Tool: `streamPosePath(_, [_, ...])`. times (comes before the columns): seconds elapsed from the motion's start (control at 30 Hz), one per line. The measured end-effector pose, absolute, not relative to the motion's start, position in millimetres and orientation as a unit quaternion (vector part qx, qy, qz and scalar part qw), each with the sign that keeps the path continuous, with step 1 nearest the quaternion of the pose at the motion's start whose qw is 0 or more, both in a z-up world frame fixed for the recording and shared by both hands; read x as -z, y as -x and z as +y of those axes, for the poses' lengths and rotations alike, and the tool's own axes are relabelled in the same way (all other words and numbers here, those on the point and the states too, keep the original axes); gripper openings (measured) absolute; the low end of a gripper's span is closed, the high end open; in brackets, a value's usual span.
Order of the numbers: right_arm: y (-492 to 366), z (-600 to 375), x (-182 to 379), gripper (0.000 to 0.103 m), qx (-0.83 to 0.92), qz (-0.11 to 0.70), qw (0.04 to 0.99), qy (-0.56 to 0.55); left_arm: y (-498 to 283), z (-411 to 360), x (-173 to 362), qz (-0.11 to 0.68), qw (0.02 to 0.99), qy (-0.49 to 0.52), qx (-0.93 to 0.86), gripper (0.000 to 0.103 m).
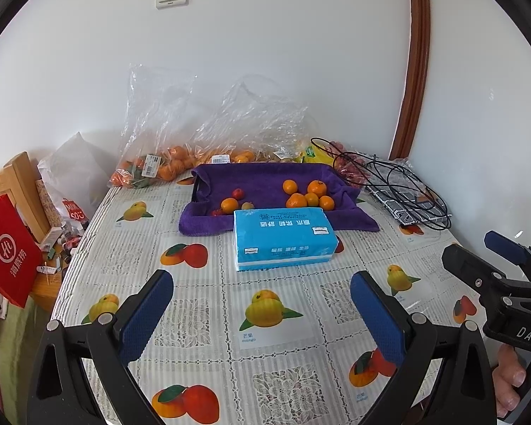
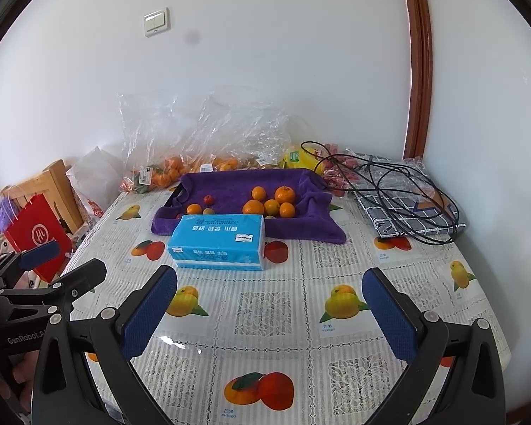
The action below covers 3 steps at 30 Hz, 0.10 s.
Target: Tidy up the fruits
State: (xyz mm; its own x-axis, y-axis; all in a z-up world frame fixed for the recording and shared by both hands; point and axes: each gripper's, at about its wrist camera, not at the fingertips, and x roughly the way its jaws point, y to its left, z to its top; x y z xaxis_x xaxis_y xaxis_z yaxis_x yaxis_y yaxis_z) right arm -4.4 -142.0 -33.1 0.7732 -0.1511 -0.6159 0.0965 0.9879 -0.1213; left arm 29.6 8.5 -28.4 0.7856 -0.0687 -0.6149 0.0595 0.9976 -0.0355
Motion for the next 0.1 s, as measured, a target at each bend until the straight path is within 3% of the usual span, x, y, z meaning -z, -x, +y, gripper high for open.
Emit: streamPosePath(0.1, [2.7,-140.2,33.7,0.103,0.063,0.330,0.941,0.045,-30.8,9.1,28.1,0.322,0.946,0.009,0.031,0.102])
